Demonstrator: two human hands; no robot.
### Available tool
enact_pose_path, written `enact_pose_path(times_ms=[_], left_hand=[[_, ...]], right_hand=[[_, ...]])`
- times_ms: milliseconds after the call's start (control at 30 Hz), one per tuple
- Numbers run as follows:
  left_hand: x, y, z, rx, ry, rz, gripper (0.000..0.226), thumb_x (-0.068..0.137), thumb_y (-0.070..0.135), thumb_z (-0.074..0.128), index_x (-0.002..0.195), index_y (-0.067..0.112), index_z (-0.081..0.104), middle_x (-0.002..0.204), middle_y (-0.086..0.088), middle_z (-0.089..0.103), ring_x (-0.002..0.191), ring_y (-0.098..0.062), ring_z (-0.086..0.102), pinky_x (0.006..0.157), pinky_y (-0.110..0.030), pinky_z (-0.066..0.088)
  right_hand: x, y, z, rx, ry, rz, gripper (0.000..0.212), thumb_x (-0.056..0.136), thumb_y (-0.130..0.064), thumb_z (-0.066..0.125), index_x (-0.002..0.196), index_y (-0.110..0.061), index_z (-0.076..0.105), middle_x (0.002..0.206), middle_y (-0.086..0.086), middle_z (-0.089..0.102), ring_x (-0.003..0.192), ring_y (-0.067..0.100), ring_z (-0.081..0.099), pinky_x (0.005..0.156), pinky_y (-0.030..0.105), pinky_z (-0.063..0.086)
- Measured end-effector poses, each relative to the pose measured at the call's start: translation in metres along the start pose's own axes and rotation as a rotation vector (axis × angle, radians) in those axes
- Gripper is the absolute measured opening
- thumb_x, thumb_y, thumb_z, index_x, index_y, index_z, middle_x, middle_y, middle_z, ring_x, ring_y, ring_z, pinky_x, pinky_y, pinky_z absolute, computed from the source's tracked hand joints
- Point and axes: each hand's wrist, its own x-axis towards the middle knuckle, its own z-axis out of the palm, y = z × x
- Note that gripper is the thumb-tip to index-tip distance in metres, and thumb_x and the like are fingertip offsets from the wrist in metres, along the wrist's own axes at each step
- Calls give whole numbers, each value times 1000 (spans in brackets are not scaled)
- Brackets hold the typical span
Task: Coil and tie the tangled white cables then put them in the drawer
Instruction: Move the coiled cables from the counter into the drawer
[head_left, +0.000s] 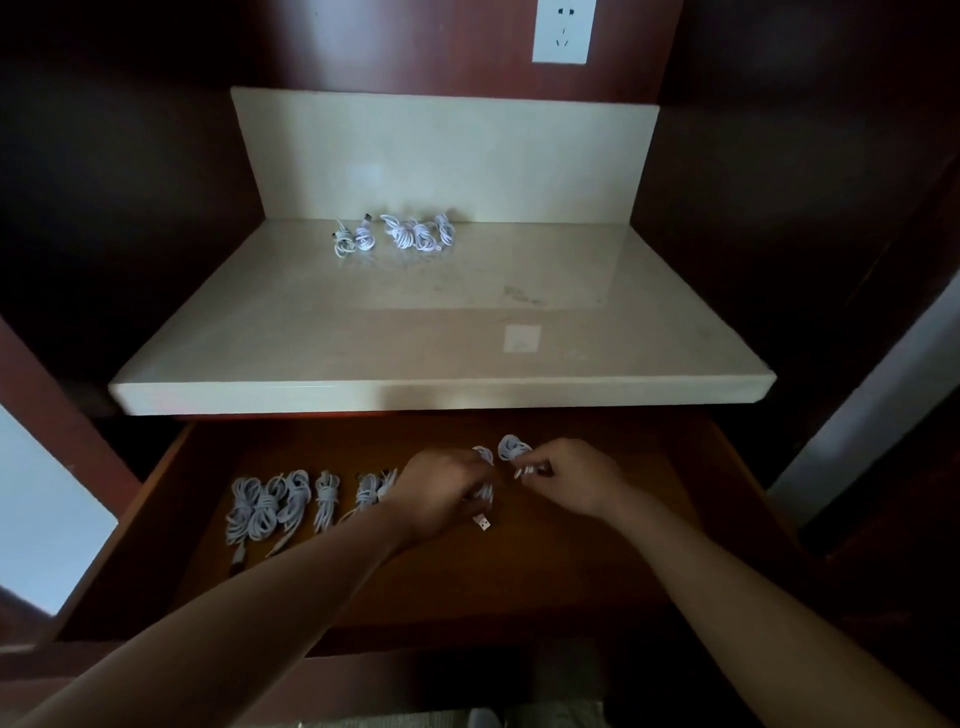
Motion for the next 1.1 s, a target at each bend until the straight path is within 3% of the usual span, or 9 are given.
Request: enact_pose_path(times_ms=[267,367,467,567,700,767,900,1100], left_hand=[[16,-8,25,86,-118,-62,36,89,37,61,125,33,62,115,0,65,104,-24,60,79,-32,45],[18,-12,36,110,-166,-83,37,88,38,58,126,34,61,116,0,64,107,-26,59,85,-35,46],[14,-14,49,121,-248,-72,46,91,37,55,137,34,53,121,-2,61,114,-26,54,95,-35,40],[11,-15,51,115,-280,-85,51,93,36,53,143,35,45,126,-2,57,118,-25,50,98,-34,37],[8,-13,46,83,-287,-115,45,93,37,53,138,37,51,124,-1,58,117,-24,50,95,-34,37],[4,-12,43,37,-293,-142,38,92,36,56,130,36,58,120,1,62,113,-22,55,92,-32,39],[-7,-6,34,27,-369,-157,29,92,32,56,120,31,64,115,1,65,108,-20,58,84,-31,43],[-16,7,18,38,-518,-165,52,94,27,57,144,34,44,131,0,59,115,-21,57,87,-36,51]], right_hand=[[20,14,20,-83,-121,42,33,96,-30,57,128,-30,64,136,-2,60,123,20,56,97,31,47],[24,18,31,-54,-290,27,31,97,-22,55,126,-20,65,123,6,65,114,25,59,86,27,45],[23,19,37,-53,-418,8,31,95,-28,58,125,-24,64,95,-1,57,94,22,58,75,25,39],[22,18,37,-62,-434,-3,38,93,-31,60,131,-27,60,93,-5,53,86,15,51,74,25,40],[13,14,39,28,-475,15,44,92,-27,61,135,-30,56,89,-10,57,87,16,59,73,26,48],[7,8,38,56,-494,13,47,94,-25,60,140,-27,52,101,-8,56,96,15,57,80,26,47],[-8,-5,39,44,-566,4,63,95,-36,62,151,-28,34,147,4,37,132,21,41,105,28,35],[-28,-10,35,129,-588,35,66,95,-36,61,153,-32,29,157,1,28,142,22,32,113,34,32]])
